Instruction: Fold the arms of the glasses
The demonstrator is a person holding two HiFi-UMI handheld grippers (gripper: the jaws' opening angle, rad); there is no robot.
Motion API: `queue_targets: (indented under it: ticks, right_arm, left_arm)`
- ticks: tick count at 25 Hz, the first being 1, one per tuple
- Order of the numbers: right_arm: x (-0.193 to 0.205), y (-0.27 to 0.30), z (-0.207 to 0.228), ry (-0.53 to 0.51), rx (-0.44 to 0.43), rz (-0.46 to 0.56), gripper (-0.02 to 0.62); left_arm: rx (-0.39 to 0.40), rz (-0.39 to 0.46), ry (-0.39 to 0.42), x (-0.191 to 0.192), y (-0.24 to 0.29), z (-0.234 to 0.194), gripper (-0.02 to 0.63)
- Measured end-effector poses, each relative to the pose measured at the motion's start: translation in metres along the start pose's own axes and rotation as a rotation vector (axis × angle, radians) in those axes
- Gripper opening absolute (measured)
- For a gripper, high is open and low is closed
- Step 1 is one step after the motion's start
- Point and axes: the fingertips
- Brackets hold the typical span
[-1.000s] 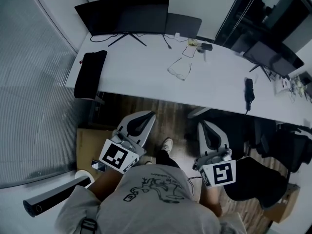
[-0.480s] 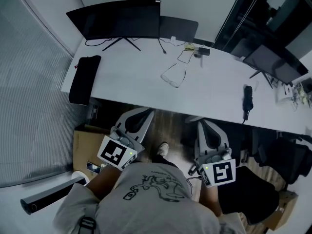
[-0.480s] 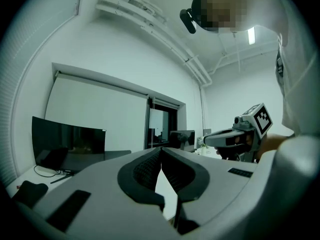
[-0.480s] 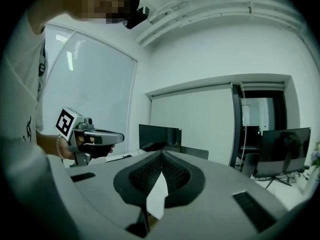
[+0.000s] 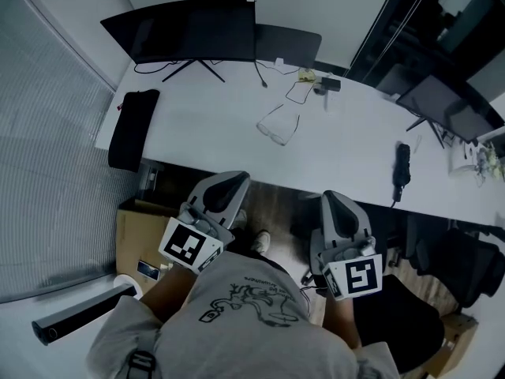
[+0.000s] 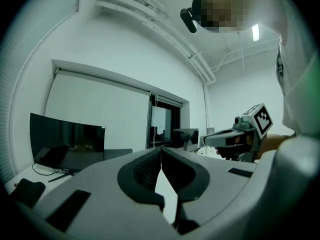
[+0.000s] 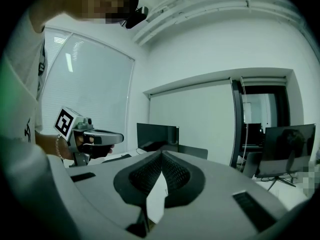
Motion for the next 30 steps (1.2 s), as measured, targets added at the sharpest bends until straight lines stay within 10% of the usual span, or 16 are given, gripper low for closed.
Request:
queue_targets:
  ticks: [30]
  right_arm:
    - [-0.012, 0.224, 0.064, -0.005, 0.105, 0.007, 0.011]
  left_arm:
    - [0.094, 0.005, -0.034, 0.011, 0.133, -0.194, 0.021]
Point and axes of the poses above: the fingertips, and each gripper's own axes: y forward along the fingers, z to its right, x out of its underside, and after that the axes turned 8 degrees about z, right-handed
